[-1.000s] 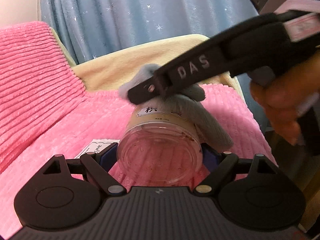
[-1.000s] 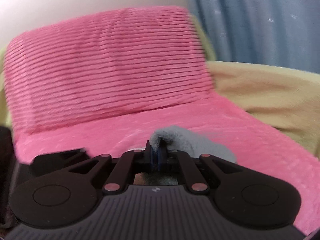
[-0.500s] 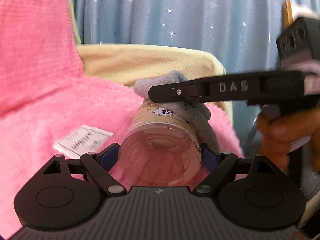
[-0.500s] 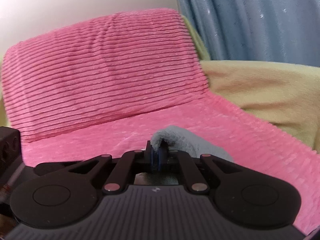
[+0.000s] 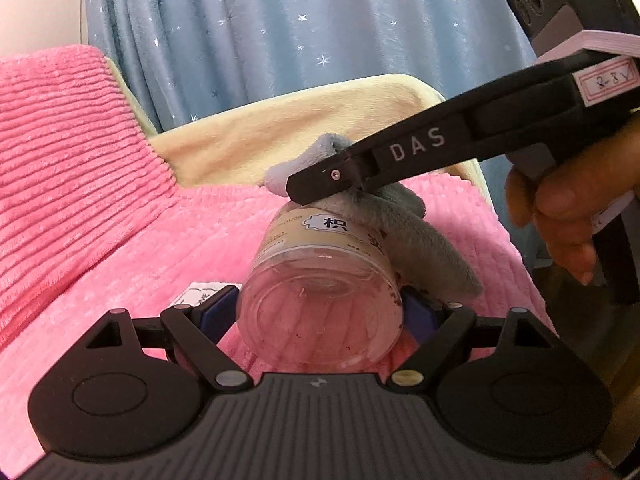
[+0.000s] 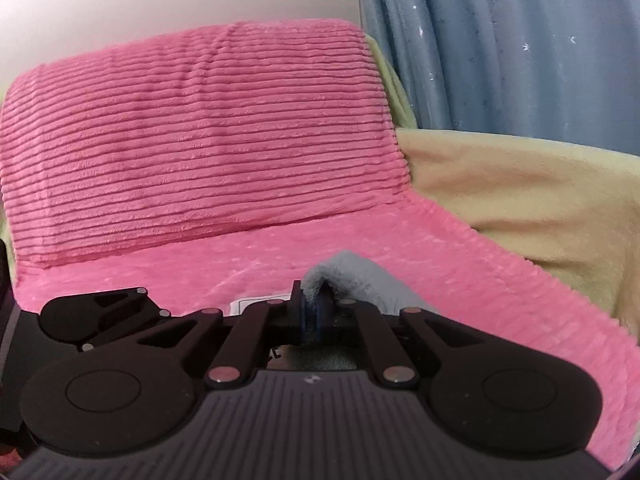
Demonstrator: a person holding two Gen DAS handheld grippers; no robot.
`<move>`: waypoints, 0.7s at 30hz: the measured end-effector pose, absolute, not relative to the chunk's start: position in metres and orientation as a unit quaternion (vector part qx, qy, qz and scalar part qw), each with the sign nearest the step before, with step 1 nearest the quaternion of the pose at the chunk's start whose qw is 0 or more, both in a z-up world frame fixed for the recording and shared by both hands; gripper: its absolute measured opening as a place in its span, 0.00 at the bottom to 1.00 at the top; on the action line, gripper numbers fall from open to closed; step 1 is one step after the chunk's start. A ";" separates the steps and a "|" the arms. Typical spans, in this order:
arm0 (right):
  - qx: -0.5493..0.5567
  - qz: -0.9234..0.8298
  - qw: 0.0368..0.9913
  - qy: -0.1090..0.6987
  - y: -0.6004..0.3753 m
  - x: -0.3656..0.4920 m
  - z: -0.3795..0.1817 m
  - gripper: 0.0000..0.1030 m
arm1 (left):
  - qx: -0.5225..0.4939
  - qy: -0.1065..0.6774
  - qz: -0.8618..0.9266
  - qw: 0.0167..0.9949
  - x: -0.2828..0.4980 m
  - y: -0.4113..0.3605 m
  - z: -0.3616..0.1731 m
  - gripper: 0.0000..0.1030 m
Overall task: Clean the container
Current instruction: 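Wipe the jar's labelled side near its bottom with the right tool's cloth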
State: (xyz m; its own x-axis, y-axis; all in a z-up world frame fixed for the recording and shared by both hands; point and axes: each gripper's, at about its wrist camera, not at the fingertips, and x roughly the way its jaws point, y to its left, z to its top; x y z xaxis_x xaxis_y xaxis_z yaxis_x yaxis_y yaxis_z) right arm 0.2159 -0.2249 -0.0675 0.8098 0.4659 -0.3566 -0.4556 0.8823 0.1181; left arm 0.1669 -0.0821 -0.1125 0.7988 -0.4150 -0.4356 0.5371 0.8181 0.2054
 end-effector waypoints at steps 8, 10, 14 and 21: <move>0.040 0.249 0.947 0.200 -0.232 0.221 -0.071 0.03 | 0.079 0.204 -0.265 0.939 0.171 -0.065 -0.108 0.83; 0.036 0.248 0.948 0.194 -0.232 0.219 -0.073 0.03 | 0.023 0.212 -0.273 0.938 0.177 -0.055 -0.106 0.83; 0.040 0.243 0.950 0.191 -0.232 0.218 -0.073 0.03 | -0.007 0.231 -0.276 0.933 0.182 -0.048 -0.110 0.84; 0.043 0.309 0.928 0.202 -0.225 0.211 -0.070 0.03 | 0.024 0.223 -0.274 0.935 0.177 -0.053 -0.111 0.83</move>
